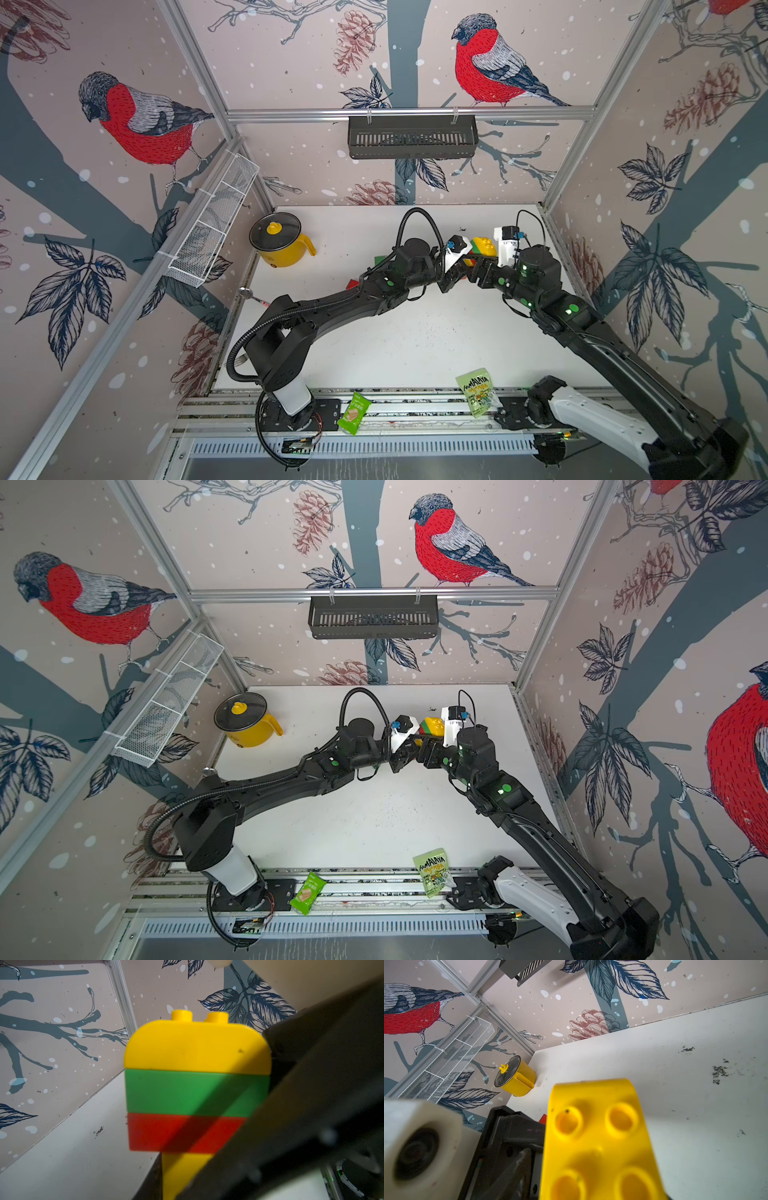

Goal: Assemble an ice cream with lego
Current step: Adjust the lego brick, then place the lego brick at the center of the board.

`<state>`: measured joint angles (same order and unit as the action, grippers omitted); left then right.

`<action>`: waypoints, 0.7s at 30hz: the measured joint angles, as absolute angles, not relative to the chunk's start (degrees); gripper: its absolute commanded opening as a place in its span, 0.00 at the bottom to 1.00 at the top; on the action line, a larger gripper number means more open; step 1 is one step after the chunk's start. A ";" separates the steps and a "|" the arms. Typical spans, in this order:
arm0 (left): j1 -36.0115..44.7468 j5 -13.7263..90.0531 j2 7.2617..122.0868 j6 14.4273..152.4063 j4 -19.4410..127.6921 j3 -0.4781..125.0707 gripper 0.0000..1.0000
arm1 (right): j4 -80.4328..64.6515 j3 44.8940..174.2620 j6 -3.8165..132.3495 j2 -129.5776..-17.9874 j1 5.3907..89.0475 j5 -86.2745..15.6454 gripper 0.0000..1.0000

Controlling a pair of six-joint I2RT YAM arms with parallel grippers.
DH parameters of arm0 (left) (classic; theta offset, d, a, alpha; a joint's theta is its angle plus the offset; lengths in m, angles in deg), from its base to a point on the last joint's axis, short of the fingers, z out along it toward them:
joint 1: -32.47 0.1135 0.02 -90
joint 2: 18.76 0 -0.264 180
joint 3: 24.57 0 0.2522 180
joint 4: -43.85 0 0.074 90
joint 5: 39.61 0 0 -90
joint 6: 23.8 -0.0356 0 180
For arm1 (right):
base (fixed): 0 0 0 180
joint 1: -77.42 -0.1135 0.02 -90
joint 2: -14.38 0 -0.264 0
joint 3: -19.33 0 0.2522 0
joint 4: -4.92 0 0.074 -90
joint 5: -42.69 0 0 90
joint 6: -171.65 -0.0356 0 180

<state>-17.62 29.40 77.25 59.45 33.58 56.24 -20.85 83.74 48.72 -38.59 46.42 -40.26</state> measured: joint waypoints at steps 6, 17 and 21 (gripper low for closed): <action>-17.55 29.68 77.71 59.96 34.54 55.34 0.00 | -22.86 84.92 48.83 -36.75 50.74 -40.75 0.74; -17.25 32.66 78.10 60.33 47.06 57.83 0.00 | -26.91 83.33 50.19 -31.33 66.26 -37.55 0.76; -17.71 34.49 79.07 61.36 53.88 58.58 0.00 | -27.19 81.21 50.58 -31.66 69.72 -35.52 0.77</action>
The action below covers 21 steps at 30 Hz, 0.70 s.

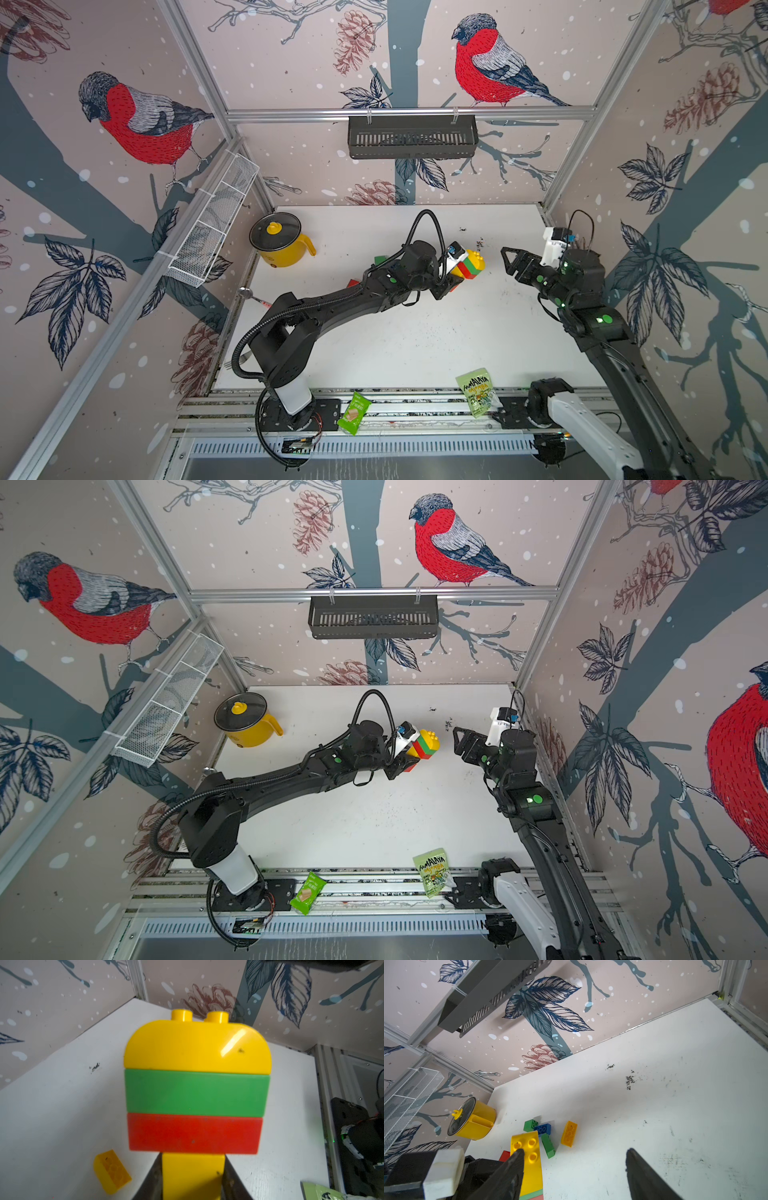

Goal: Assemble an ice cream with lego
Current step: Place the lego brick at the center of the board.

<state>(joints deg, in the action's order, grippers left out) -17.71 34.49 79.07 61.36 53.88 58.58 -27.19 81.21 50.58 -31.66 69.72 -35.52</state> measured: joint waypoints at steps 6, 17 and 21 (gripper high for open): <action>-18.58 37.07 81.30 62.99 61.29 58.34 0.00 | -28.00 79.13 52.11 -32.60 72.38 -35.59 0.77; -20.94 38.60 88.29 64.66 71.56 64.92 0.00 | -28.94 74.34 54.84 -31.59 72.95 -39.30 0.77; -21.29 39.74 91.57 64.87 74.86 67.19 0.00 | -28.90 72.53 55.04 -31.22 73.10 -40.07 0.77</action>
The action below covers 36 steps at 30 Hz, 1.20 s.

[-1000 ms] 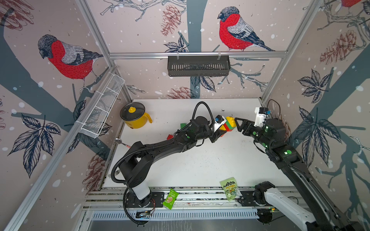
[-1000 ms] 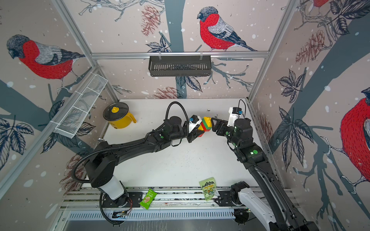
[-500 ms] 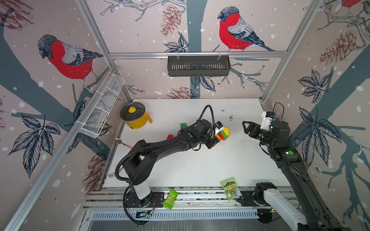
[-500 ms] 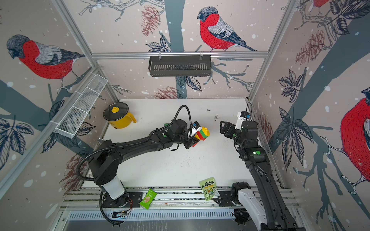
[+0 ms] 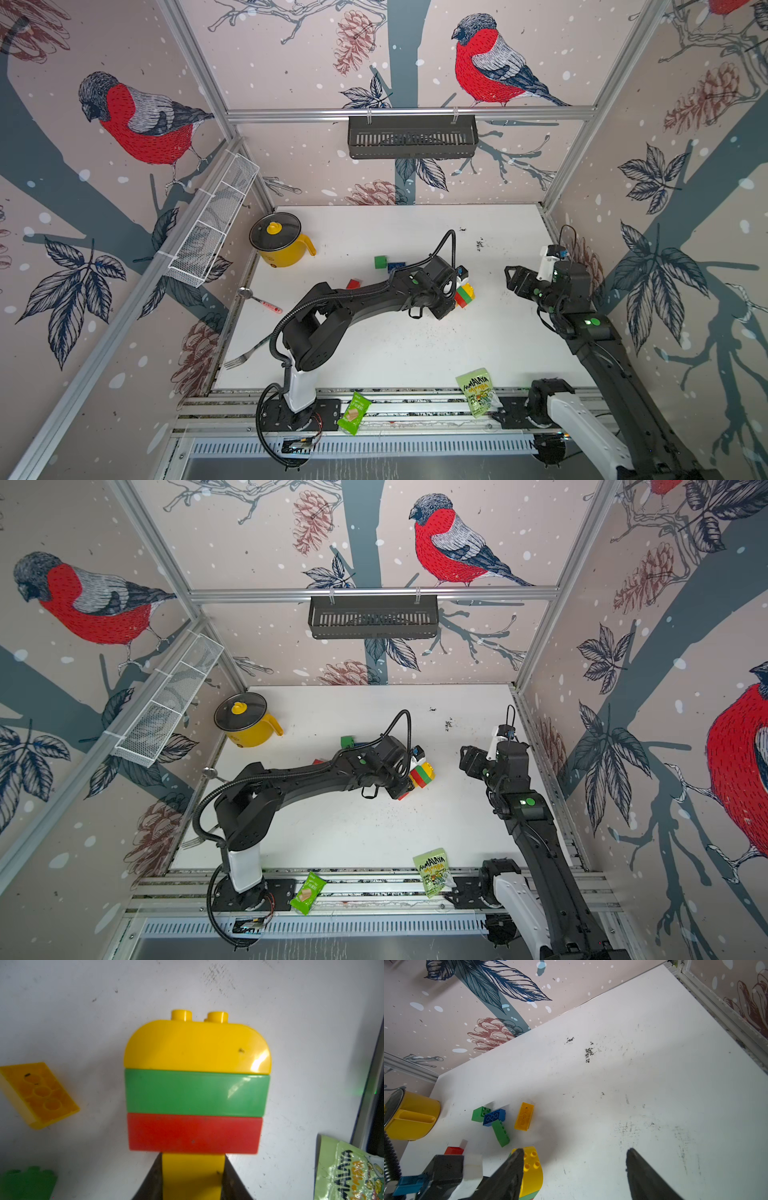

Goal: Assemble an ice cream with lego
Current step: Place the lego brick at the center of the board.

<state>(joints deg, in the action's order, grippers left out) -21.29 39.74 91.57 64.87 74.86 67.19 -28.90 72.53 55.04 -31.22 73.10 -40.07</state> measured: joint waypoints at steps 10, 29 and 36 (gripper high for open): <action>-22.38 40.02 97.27 65.73 82.47 73.22 0.00 | -27.19 68.75 55.48 -31.11 73.96 -39.78 0.77; -23.54 43.10 102.39 66.14 91.23 78.79 0.00 | -25.09 65.71 56.15 -29.89 75.75 -38.08 0.78; -23.89 43.06 105.34 67.52 92.02 82.95 0.00 | -25.09 65.64 56.35 -29.19 77.13 -37.69 0.78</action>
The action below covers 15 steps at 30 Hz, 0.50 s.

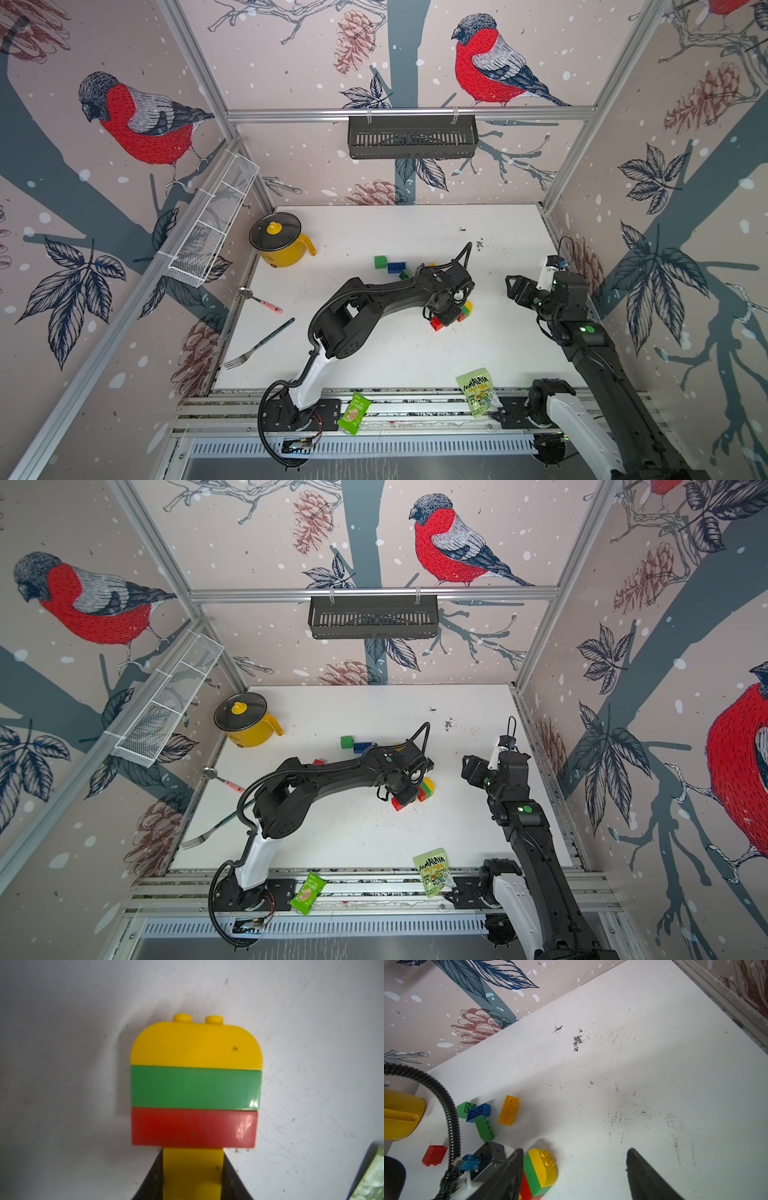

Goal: Assemble an ice cream with lego
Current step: Place the lego brick at the center of the board.

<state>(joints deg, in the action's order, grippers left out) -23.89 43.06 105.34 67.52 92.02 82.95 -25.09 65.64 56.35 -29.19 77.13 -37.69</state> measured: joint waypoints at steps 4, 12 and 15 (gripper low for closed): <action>-24.18 43.06 107.22 68.02 93.38 86.14 0.11 | -25.07 65.56 56.33 -28.42 77.87 -37.31 0.78; -24.92 43.04 109.82 69.42 93.88 90.05 0.52 | -25.62 65.82 56.33 -26.41 78.98 -37.27 0.78; -24.94 42.99 109.99 70.82 94.27 90.82 0.61 | -26.34 66.56 56.33 -26.09 78.98 -37.25 0.79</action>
<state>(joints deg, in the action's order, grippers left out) -24.94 42.99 109.99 70.82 94.27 90.82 -26.34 66.56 56.33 -26.09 78.98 -37.25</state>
